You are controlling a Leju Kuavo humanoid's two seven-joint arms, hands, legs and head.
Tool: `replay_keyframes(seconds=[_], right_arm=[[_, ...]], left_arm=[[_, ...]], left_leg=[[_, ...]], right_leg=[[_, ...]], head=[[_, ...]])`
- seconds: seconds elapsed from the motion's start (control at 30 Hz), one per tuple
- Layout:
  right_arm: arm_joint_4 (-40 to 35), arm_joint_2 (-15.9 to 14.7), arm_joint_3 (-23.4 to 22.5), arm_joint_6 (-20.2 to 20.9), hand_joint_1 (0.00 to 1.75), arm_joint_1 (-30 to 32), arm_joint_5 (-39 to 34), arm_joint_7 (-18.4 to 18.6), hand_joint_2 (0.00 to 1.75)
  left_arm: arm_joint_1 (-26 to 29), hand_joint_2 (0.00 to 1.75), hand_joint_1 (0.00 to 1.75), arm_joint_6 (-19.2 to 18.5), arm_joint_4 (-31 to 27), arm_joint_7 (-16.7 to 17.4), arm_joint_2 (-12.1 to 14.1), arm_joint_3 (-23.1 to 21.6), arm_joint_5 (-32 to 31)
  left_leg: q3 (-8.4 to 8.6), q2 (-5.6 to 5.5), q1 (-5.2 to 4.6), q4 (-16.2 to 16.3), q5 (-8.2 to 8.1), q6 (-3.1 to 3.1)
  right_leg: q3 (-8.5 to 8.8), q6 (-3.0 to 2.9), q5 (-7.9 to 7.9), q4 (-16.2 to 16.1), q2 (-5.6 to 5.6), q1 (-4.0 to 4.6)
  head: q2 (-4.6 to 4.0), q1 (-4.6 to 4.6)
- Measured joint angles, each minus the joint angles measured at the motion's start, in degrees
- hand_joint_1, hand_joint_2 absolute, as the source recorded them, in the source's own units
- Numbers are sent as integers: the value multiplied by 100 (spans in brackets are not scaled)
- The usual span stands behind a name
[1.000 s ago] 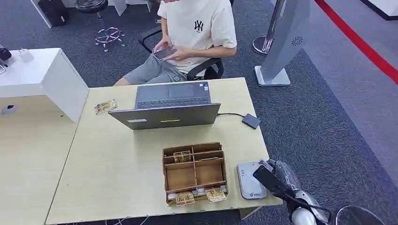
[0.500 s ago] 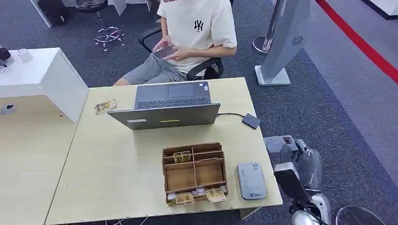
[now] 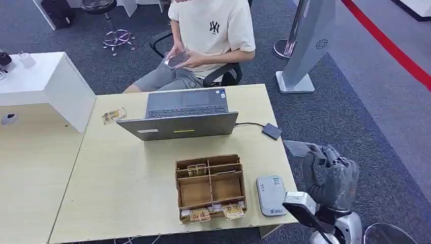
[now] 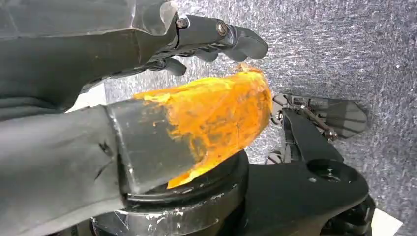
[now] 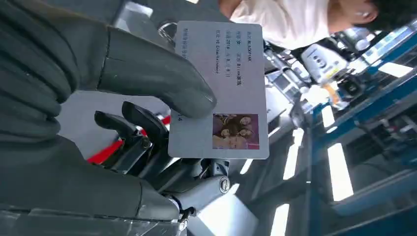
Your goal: Pass the card to the sensor for recognition and then transmit it.
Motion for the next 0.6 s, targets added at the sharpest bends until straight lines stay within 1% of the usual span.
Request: replay_keyframes(seconds=[0.07, 0.17, 0.27, 0.33, 0.43, 0.6], right_arm=[[0, 72, 118, -2, 175, -118, 266, -53, 175], [0, 153, 273, -2, 175, -244, 416, -74, 175], [33, 173, 404, -2, 175, -424, 747, -99, 175], [118, 173, 527, -2, 175, -611, 990, -46, 175], [323, 186, 738, -2, 175, -924, 1376, 124, 175], [930, 186, 1179, -2, 175, -1661, 2044, 679, 175]], left_arm=[[-17, 0, 0, -26, 0, 11, 0, -61, -44], [-37, 0, 0, -57, 0, 32, 2, -137, -81], [-44, 0, 0, -79, 0, 92, 4, -234, -157], [-60, 0, 0, -107, 0, 129, 7, -289, -199], [-77, 0, 0, -146, 0, 203, 11, -397, -266], [-129, 0, 0, -220, 0, 315, 26, -614, -387]], left_leg=[[1, 0, 1, 0, 0, 0], [-1, -1, 1, -1, 1, -1], [-1, 1, -1, 0, 1, 0], [0, 2, -1, 0, 1, 0], [-2, 1, -2, 0, 3, 3], [0, 4, -1, 0, 6, 5]], right_leg=[[0, 0, 0, 1, 0, 0], [1, -1, 0, 1, -2, 2], [1, 0, 0, 1, 1, 1], [1, 1, 1, 1, 2, 1], [2, 1, 1, 1, 0, 0], [2, -1, 4, 2, 1, 1]], head=[[0, 0], [0, 2], [-2, 2], [0, 2], [-2, 2], [0, 2]])
